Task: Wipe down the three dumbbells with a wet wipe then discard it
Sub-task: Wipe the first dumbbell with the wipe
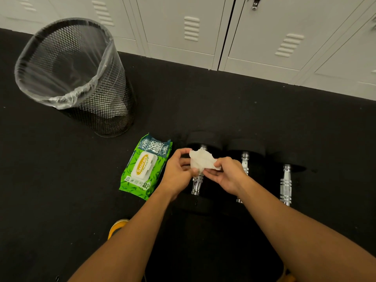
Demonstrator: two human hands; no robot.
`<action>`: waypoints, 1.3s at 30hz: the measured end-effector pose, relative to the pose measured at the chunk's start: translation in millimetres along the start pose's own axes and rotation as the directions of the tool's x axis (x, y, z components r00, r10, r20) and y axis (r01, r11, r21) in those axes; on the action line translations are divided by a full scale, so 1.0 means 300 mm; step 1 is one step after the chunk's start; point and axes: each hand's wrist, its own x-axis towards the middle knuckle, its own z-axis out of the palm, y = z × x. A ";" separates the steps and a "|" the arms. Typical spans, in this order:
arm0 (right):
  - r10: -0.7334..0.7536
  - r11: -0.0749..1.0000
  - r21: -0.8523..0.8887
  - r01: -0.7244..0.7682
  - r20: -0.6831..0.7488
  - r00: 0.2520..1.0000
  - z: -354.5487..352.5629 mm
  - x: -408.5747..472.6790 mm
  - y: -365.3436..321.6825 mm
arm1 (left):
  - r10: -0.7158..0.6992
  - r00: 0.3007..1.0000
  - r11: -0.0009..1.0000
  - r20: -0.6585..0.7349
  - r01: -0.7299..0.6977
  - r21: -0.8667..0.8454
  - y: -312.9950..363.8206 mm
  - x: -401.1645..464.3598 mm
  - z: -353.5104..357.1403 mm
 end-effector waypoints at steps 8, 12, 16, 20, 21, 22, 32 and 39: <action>0.065 0.990 -0.127 -0.059 0.048 0.997 -0.023 0.035 0.023 | 0.177 0.983 0.955 -0.044 -0.161 0.249 0.105 0.028 -0.023; 0.048 0.987 -0.159 -0.024 0.149 0.988 -0.040 0.037 0.026 | 0.116 0.992 0.968 0.044 -0.123 0.218 0.163 0.024 -0.034; 0.059 0.997 -0.055 -0.047 0.253 0.966 -0.048 0.041 0.013 | 0.062 0.989 0.970 0.135 -0.092 0.224 0.199 0.026 -0.028; 0.095 0.995 -0.064 -0.075 0.403 0.910 -0.055 0.040 -0.022 | 0.027 0.984 0.976 0.178 -0.065 0.210 0.208 0.032 -0.024; 0.112 0.988 -0.148 -0.052 0.436 0.893 -0.054 0.036 -0.034 | 0.029 0.985 0.976 0.170 -0.065 0.208 0.207 0.034 -0.024; 0.132 0.970 -0.243 -0.016 0.467 0.875 -0.051 0.033 -0.045 | 0.034 0.986 0.977 0.161 -0.067 0.203 0.203 0.039 -0.024; -0.369 0.620 -0.739 0.263 0.022 0.929 -0.051 0.066 -0.026 | 0.039 0.958 0.930 -0.284 0.069 0.360 -0.002 0.017 -0.021; -0.537 0.622 -0.752 0.218 -0.207 0.818 0.016 0.089 0.027 | -0.416 0.880 0.632 -0.227 0.460 0.624 -0.079 -0.101 0.021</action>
